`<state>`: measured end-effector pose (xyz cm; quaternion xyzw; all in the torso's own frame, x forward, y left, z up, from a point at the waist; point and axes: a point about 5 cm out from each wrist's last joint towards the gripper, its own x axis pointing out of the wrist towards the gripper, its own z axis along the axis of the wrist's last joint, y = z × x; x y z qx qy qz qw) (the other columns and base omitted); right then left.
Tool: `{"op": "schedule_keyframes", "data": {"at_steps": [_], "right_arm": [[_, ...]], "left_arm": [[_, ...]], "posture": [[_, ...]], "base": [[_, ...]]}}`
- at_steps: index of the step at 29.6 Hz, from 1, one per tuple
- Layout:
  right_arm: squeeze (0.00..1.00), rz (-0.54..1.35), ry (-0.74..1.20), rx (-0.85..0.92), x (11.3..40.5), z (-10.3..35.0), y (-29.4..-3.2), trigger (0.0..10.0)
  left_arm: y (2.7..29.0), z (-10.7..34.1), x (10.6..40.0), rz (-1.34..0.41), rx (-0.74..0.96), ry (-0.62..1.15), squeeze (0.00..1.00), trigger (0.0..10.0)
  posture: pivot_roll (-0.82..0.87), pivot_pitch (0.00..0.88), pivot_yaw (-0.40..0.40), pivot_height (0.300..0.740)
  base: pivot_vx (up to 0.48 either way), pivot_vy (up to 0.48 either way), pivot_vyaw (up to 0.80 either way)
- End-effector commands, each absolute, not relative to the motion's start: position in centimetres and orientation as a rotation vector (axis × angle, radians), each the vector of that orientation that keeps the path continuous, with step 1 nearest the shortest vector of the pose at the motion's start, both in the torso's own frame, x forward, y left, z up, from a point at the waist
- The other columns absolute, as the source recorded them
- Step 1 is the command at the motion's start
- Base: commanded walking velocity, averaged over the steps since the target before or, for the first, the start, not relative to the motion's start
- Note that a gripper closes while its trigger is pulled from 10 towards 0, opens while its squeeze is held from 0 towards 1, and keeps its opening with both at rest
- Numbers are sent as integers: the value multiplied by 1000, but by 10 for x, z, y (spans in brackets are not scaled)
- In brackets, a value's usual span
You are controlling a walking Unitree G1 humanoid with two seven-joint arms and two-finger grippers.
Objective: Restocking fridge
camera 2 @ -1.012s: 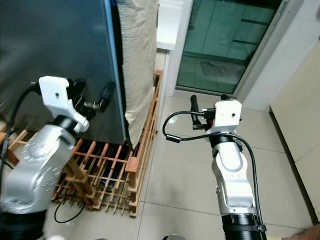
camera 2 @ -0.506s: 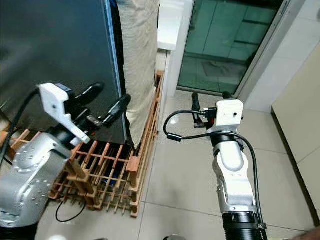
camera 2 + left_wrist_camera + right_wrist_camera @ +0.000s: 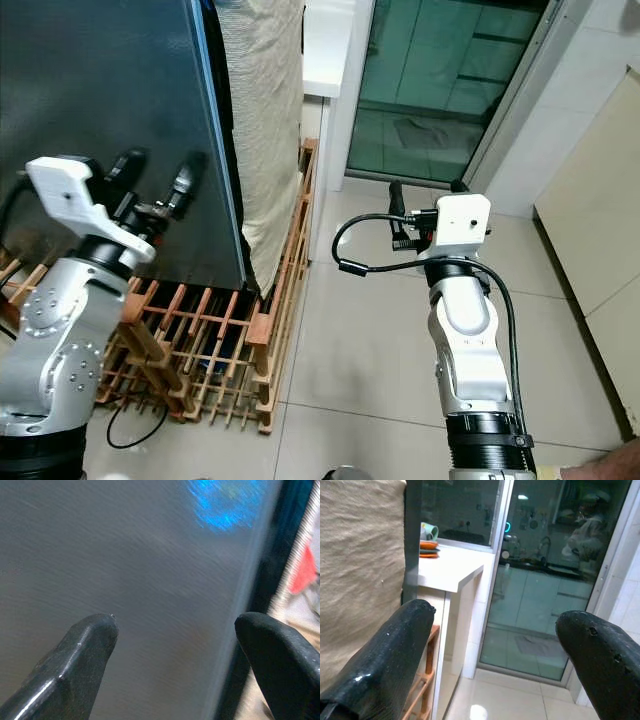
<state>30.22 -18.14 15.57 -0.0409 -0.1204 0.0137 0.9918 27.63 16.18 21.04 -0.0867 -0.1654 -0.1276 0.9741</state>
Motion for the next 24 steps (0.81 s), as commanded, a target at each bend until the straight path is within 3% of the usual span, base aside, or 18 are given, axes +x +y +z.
{"op": "schedule_keyframes", "data": {"at_steps": [1,12,24], "right_arm": [[0,27,-258,-96,305,160,-183,10000],[0,37,-256,-106,306,158,-183,10000],[0,35,-254,-118,305,155,-184,10000]], "left_arm": [[161,210,278,-253,-192,-339,0,10000],[160,214,278,-215,-211,-385,0,10000],[144,210,299,-201,-151,-331,0,10000]], "posture": [[-76,0,-38,740],[-79,0,-42,740],[-95,0,-31,740]], "base": [[0,-480,0],[0,-480,0],[0,0,0]]}}
